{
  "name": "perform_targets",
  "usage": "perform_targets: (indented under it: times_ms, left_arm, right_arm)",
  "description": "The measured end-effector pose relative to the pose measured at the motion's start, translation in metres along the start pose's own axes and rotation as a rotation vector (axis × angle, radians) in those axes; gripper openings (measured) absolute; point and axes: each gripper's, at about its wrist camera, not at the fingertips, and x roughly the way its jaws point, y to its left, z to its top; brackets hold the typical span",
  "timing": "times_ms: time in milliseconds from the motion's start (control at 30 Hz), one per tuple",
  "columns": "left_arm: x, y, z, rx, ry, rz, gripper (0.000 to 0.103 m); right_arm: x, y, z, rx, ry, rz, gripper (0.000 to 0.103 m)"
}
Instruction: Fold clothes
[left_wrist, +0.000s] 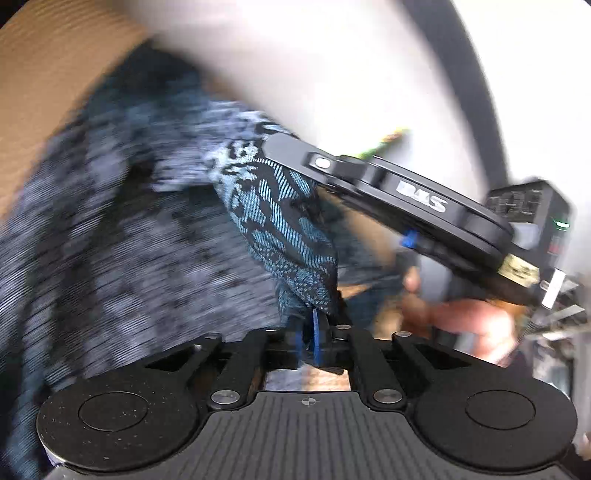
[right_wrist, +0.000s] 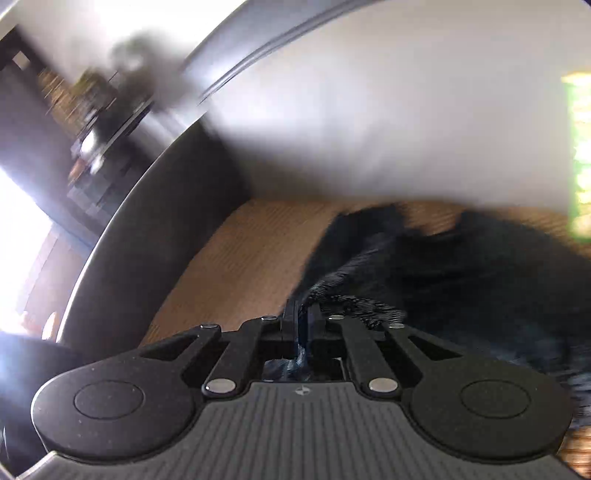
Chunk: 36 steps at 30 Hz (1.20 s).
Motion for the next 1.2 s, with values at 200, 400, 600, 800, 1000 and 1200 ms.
perform_targets:
  times_ms: [200, 400, 600, 800, 1000, 1200]
  left_arm:
    - [-0.027, 0.056, -0.033, 0.000, 0.091, 0.232, 0.029]
    - [-0.033, 0.053, -0.022, 0.053, 0.013, 0.266, 0.050]
    - [-0.019, 0.049, -0.004, 0.147, 0.022, 0.294, 0.053]
    - [-0.013, 0.052, -0.009, 0.195, 0.059, 0.307, 0.057]
    - [-0.018, 0.059, -0.014, 0.161, 0.051, 0.310, 0.059]
    - [-0.035, 0.066, -0.015, 0.125, 0.054, 0.334, 0.060]
  right_arm:
    - [0.048, 0.046, -0.054, -0.104, 0.139, 0.068, 0.046]
    - [0.004, 0.019, -0.100, -0.058, 0.196, -0.061, 0.048]
    - [0.000, 0.035, -0.139, -0.051, 0.232, -0.079, 0.051]
    - [0.024, 0.062, -0.160, -0.211, 0.240, -0.087, 0.060]
    - [0.052, 0.041, -0.157, -0.208, 0.258, -0.064, 0.060]
    - [0.056, 0.035, -0.159, -0.161, 0.363, 0.008, 0.002]
